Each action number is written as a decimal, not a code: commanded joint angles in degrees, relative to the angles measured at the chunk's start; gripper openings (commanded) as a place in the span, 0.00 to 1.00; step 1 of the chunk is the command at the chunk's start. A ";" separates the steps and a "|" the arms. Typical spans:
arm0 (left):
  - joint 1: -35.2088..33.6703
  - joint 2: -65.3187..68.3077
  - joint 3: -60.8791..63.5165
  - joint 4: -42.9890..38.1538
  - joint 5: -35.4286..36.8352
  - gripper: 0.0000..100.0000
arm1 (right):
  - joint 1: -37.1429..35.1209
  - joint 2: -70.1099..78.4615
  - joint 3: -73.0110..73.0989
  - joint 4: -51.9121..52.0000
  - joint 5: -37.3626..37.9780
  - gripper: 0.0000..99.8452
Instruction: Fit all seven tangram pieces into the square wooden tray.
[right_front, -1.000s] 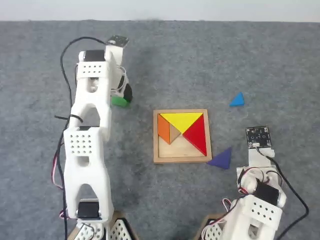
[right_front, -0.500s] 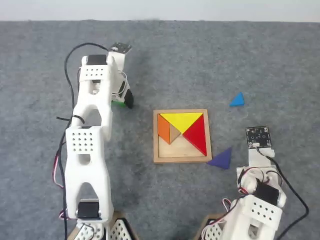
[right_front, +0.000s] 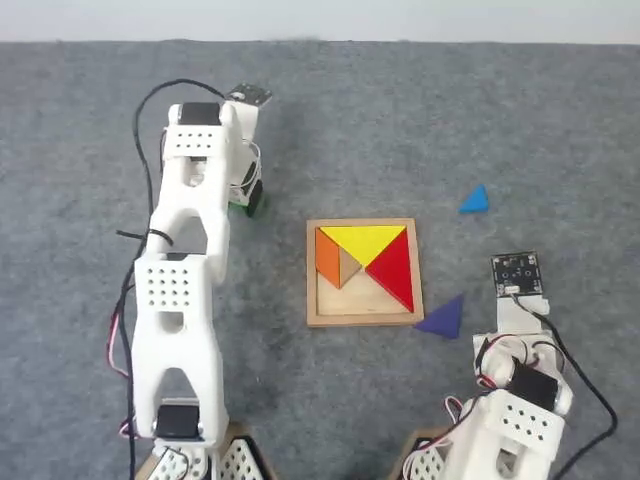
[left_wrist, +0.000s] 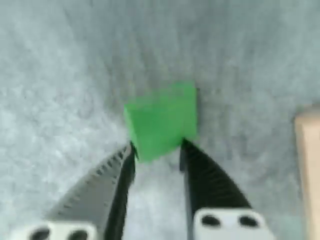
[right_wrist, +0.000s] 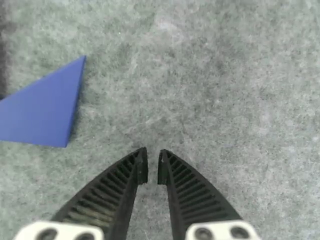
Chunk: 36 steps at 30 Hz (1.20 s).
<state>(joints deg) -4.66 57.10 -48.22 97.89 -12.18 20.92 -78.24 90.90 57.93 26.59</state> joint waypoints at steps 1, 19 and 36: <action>1.14 -1.14 4.79 2.90 -0.62 0.10 | -0.13 -0.92 -0.35 -0.13 0.62 0.05; -2.11 -40.09 36.79 -10.46 2.99 0.11 | -0.22 -0.92 -0.35 -0.13 0.62 0.05; 3.34 -20.40 36.79 -15.30 14.07 0.25 | -0.22 -0.92 -0.35 -0.13 0.62 0.05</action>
<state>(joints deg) -2.73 37.05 -11.12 83.30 1.80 20.92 -78.24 90.90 57.93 26.59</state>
